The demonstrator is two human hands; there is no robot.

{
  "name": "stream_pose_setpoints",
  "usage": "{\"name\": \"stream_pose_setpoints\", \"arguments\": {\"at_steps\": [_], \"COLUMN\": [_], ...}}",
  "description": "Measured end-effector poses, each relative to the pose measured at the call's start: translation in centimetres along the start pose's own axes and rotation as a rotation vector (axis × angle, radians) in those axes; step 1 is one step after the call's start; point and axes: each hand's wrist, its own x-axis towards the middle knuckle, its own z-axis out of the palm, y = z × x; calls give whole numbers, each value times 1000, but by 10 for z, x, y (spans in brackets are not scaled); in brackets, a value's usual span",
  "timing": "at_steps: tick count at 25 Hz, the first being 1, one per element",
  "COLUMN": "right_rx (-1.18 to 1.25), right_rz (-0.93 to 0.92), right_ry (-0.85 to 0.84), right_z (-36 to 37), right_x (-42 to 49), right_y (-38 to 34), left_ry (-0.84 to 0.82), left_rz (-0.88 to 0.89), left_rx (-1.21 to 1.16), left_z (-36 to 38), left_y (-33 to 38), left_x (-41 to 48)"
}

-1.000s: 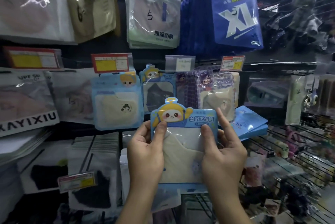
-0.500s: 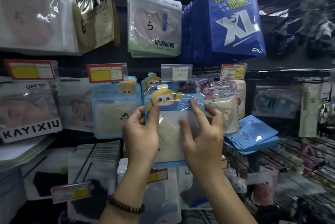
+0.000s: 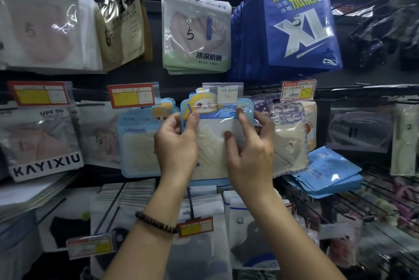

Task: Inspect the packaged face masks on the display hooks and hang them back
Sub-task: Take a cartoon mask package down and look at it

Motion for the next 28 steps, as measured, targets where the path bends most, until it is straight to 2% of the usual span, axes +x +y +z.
{"name": "stream_pose_setpoints", "arguments": {"at_steps": [2, 9, 13, 19, 23, 28], "right_rx": [6, -15, -129, -121, -251, -382], "right_rz": [1, 89, 151, 131, 172, 203], "right_ry": [13, -157, -331, -272, -447, -569], "right_z": [-1, -3, 5, -1, 5, 10], "right_x": [2, 6, 16, 14, 18, 16], "right_y": [1, -1, -6, -15, -16, -23], "left_ry": [-2, 20, 118, 31, 42, -81], "left_rz": [13, 14, 198, 242, 237, 214], "left_rx": [14, 152, 340, 365, 453, 620], "left_z": [2, 2, 6, 6, 5, 1], "left_y": [1, -10, -8, -12, -15, -16], "left_x": [3, 12, 14, 15, 16, 16]}}
